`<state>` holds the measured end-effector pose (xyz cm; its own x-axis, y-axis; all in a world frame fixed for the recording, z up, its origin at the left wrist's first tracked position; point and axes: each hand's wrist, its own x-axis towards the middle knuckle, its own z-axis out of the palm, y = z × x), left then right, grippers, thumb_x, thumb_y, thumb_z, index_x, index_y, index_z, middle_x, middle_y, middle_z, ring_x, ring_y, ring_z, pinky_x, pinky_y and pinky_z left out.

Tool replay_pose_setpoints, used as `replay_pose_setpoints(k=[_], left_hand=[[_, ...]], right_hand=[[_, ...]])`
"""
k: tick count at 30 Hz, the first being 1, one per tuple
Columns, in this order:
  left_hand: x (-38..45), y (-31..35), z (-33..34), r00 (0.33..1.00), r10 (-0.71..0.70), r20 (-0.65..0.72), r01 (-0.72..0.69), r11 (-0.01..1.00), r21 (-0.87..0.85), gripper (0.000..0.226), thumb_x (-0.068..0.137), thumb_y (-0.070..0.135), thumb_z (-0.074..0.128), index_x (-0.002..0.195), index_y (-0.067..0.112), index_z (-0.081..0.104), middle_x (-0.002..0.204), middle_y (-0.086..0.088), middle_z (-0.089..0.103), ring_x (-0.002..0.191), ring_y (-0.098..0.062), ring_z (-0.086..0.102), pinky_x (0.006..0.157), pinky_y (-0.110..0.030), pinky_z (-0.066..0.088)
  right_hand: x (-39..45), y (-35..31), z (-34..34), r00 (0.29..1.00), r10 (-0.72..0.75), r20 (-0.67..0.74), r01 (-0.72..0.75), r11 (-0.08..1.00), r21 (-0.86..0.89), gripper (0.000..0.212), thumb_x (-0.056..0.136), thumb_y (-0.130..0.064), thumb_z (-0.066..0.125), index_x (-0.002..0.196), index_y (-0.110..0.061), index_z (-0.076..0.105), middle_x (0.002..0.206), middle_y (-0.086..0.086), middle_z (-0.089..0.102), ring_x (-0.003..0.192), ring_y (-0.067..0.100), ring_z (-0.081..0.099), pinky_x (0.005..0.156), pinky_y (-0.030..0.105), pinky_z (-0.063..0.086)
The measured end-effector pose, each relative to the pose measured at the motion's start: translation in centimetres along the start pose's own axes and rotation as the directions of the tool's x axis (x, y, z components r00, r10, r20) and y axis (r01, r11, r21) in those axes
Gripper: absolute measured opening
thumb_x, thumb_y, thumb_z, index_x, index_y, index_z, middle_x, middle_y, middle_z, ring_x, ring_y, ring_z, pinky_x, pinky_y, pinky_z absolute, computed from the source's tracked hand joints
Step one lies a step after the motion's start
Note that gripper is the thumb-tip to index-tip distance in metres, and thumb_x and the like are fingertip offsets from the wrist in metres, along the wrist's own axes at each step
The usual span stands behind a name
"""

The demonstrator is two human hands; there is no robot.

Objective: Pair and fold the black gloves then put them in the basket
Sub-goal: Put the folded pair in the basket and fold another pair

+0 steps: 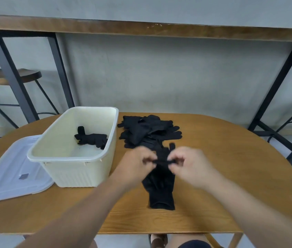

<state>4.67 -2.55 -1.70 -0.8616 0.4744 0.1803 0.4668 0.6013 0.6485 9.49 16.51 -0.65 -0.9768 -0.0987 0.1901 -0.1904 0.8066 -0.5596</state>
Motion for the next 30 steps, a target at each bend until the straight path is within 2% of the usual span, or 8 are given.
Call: replay_pose_setpoints(k=[3, 4, 6, 9, 14, 18, 24, 30], left_hand=[[-3.2, -3.1, 3.6, 0.991, -0.027, 0.128, 0.023, 0.999, 0.029, 0.014, 0.090, 0.018, 0.062, 0.092, 0.029, 0.071, 0.097, 0.019, 0.056, 0.080, 0.002, 0.054, 0.071, -0.012, 0.045], [-3.9, -3.8, 4.4, 0.990, -0.020, 0.140, 0.016, 0.999, 0.027, 0.012, 0.090, 0.019, 0.064, 0.094, 0.028, 0.071, 0.099, 0.020, 0.055, 0.083, 0.003, 0.053, 0.074, -0.012, 0.045], [-4.5, -4.4, 5.3, 0.991, -0.011, 0.136, 0.006, 0.999, 0.038, 0.013, 0.088, 0.027, 0.066, 0.101, 0.031, 0.069, 0.103, 0.024, 0.050, 0.089, 0.004, 0.051, 0.080, -0.012, 0.044], [-4.7, -4.6, 5.5, 0.991, -0.008, 0.131, 0.003, 0.999, 0.036, 0.026, 0.086, 0.036, 0.068, 0.112, 0.033, 0.064, 0.108, 0.025, 0.046, 0.095, 0.004, 0.048, 0.082, -0.009, 0.040], [-4.9, -4.6, 5.7, 0.992, 0.032, 0.124, -0.042, 0.995, 0.085, 0.042, 0.087, 0.042, 0.065, 0.127, 0.034, 0.054, 0.116, 0.022, 0.040, 0.097, 0.004, 0.047, 0.083, -0.006, 0.038], [-5.2, -4.7, 5.9, 0.994, 0.037, 0.103, -0.047, 0.994, 0.096, 0.046, 0.088, 0.045, 0.064, 0.130, 0.035, 0.049, 0.116, 0.022, 0.037, 0.096, 0.003, 0.048, 0.081, -0.006, 0.039], [-5.5, -4.9, 6.0, 0.994, 0.070, 0.090, -0.081, 0.988, 0.128, 0.040, 0.088, 0.044, 0.064, 0.125, 0.032, 0.053, 0.117, 0.019, 0.035, 0.100, 0.001, 0.049, 0.085, -0.011, 0.042], [-5.9, -4.9, 6.1, 0.991, 0.114, 0.071, -0.124, 0.979, 0.161, 0.027, 0.091, 0.044, 0.060, 0.113, 0.029, 0.058, 0.115, 0.017, 0.036, 0.094, 0.001, 0.046, 0.083, -0.010, 0.041]], right_hand=[[-2.5, 1.5, 3.6, 0.980, 0.070, 0.187, -0.045, 0.990, -0.132, 0.008, 0.086, -0.026, 0.067, 0.092, -0.030, 0.070, 0.097, -0.016, 0.057, 0.083, 0.005, 0.057, 0.076, 0.031, 0.052], [-3.0, 1.7, 4.4, 0.975, 0.071, 0.212, -0.030, 0.981, -0.190, 0.014, 0.087, -0.032, 0.065, 0.101, -0.031, 0.070, 0.104, -0.018, 0.055, 0.089, 0.007, 0.056, 0.080, 0.031, 0.052], [-3.6, 1.8, 5.1, 0.974, 0.052, 0.220, 0.008, 0.964, -0.265, 0.028, 0.089, -0.040, 0.060, 0.117, -0.033, 0.064, 0.115, -0.019, 0.051, 0.101, 0.007, 0.052, 0.085, 0.026, 0.046], [-3.7, 1.6, 5.5, 0.984, -0.023, 0.179, 0.075, 0.955, -0.288, 0.036, 0.092, -0.043, 0.056, 0.128, -0.036, 0.058, 0.117, -0.020, 0.048, 0.111, 0.004, 0.044, 0.083, 0.019, 0.032], [-4.1, 1.8, 6.6, 0.987, -0.096, 0.128, 0.128, 0.954, -0.271, 0.031, 0.098, -0.041, 0.050, 0.125, -0.034, 0.063, 0.109, -0.017, 0.054, 0.108, 0.004, 0.046, 0.084, 0.019, 0.037], [-4.6, 1.7, 6.9, 0.988, -0.132, 0.077, 0.147, 0.958, -0.247, 0.028, 0.097, -0.040, 0.049, 0.117, -0.035, 0.068, 0.105, -0.018, 0.058, 0.102, 0.003, 0.049, 0.084, 0.019, 0.041], [-5.4, 2.0, 7.0, 0.981, -0.149, 0.127, 0.176, 0.955, -0.240, 0.029, 0.097, -0.041, 0.048, 0.116, -0.033, 0.069, 0.111, -0.020, 0.060, 0.107, 0.002, 0.051, 0.089, 0.023, 0.046], [-5.6, 2.0, 6.6, 0.975, -0.156, 0.160, 0.194, 0.946, -0.259, 0.030, 0.099, -0.041, 0.047, 0.121, -0.036, 0.066, 0.118, -0.022, 0.056, 0.113, -0.001, 0.046, 0.092, 0.018, 0.042]])
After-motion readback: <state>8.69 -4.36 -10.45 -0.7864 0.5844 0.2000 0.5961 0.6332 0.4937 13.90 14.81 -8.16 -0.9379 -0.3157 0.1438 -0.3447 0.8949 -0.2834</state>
